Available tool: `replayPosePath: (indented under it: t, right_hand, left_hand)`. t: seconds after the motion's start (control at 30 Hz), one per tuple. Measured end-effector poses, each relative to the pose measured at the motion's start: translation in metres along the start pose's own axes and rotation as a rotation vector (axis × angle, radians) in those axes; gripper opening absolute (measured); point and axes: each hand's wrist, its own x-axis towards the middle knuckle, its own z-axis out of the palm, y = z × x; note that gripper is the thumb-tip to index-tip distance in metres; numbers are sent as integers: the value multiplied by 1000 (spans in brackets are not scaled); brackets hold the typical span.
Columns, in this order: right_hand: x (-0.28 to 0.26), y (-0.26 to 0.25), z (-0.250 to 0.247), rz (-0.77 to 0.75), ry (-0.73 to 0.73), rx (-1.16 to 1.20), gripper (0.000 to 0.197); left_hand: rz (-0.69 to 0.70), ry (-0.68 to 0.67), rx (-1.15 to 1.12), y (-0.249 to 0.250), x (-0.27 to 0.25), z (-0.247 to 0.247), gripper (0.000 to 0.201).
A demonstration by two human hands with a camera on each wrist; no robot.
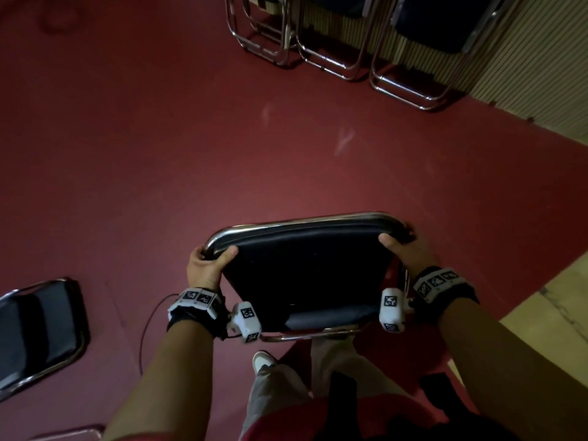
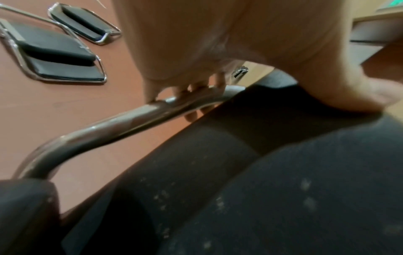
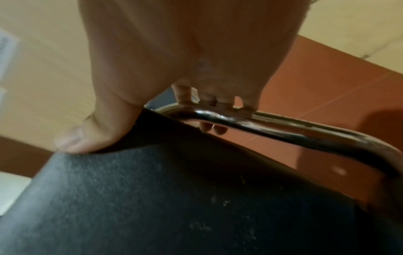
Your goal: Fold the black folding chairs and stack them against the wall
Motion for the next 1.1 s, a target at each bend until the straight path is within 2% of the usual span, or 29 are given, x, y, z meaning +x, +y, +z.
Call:
replayPosePath:
  t: [0.07, 0.2, 0.33, 0.4, 0.57, 0.7, 0.9, 1.1]
  right_hand:
    - [3, -8, -11, -8, 38, -5, 36]
    - [23, -32, -31, -21, 99, 56, 33]
    - [50, -77, -44, -172, 158, 118, 37]
    - [62, -106, -45, -196, 223, 168, 33]
    - [108, -191, -34, -269, 344, 174, 42]
    - [145, -254, -10, -303, 444, 214, 42]
    - [197, -349, 23, -338, 520, 270, 46]
    - [289, -410, 42, -341, 529, 356, 44]
  left_hand:
    - [16, -6, 14, 16, -3, 11, 62]
    - [96, -53, 19, 64, -4, 38, 55]
    - [159, -135, -31, 120, 10, 61, 38]
    - [187, -186, -53, 154, 23, 73, 31]
    - [262, -243, -127, 243, 79, 103, 34]
    - [344, -305, -158, 317, 136, 118, 57]
    - [420, -396, -185, 426, 220, 143, 49]
    - [456, -439, -160, 510, 300, 200, 43]
